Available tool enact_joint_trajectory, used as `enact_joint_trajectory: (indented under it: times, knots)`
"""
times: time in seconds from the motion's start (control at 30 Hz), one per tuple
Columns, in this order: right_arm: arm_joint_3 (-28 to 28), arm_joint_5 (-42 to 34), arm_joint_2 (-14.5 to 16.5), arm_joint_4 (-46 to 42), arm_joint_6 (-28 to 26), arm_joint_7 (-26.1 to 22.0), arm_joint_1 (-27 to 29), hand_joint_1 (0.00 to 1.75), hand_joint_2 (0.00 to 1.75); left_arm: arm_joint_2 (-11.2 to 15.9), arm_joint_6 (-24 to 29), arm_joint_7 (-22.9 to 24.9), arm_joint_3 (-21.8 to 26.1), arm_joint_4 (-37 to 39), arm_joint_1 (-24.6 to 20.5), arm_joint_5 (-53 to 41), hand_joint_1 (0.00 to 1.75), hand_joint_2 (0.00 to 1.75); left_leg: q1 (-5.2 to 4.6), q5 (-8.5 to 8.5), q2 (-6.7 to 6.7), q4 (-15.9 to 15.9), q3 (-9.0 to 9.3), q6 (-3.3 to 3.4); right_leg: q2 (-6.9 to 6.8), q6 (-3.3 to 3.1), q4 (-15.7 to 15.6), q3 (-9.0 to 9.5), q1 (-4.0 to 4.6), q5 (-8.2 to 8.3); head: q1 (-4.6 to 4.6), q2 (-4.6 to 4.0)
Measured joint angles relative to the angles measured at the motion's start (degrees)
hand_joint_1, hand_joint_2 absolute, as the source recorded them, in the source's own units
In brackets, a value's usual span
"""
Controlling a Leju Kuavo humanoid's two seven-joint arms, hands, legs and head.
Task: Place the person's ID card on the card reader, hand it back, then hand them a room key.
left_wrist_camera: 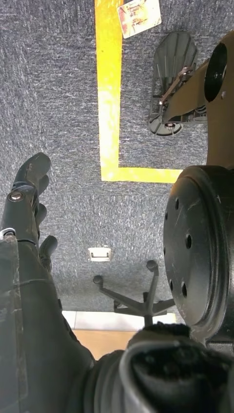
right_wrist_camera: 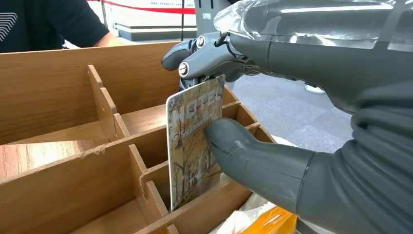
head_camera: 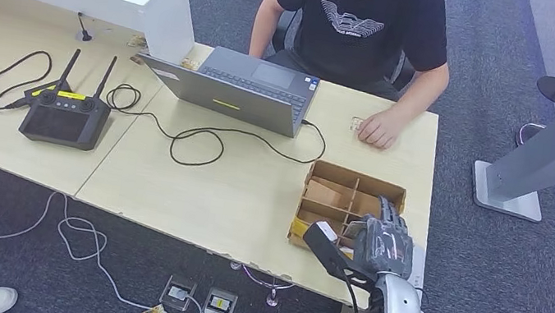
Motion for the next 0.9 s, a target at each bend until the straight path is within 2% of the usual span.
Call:
enact_joint_trajectory:
  times: [0.67,0.73,0.83,0.9]
  knots:
    - [0.5,0.3,0.0,0.0,-1.1,0.1,-0.1,1.75,1.75,0.0,-0.1,0.7,0.0,0.0,-0.1,-0.7,0.0,0.0,0.0,0.0,0.0,0.0,0.0,0.0,0.0,0.0,0.0,0.0,0.0,0.0,0.0,0.0]
    - [0.7,5.4,0.0,0.0,-2.6,1.2,-0.3,1.75,1.75,0.0,-0.1,0.7,0.0,0.0,-0.1,-0.9,0.0,0.0,0.0,0.01,0.0,0.0,0.0,0.0,0.0,0.0,0.0,0.0,0.0,0.0,0.0,0.0]
    - [0.9,19.2,-0.1,-1.0,-5.1,3.4,-1.7,1.75,1.75,0.0,-0.1,0.9,0.0,0.0,-0.1,-1.4,0.0,0.0,0.0,0.01,0.04,0.0,0.02,0.0,0.06,-0.02,0.0,0.0,0.0,0.02,-0.01,0.0]
    - [0.8,25.5,-0.1,-2.4,-6.0,3.7,-3.0,1.75,1.75,0.0,0.0,0.9,0.0,0.0,-0.1,-1.5,0.0,0.0,0.0,0.02,0.06,0.0,0.04,0.0,0.08,-0.03,0.0,0.0,0.0,0.03,-0.01,0.0]
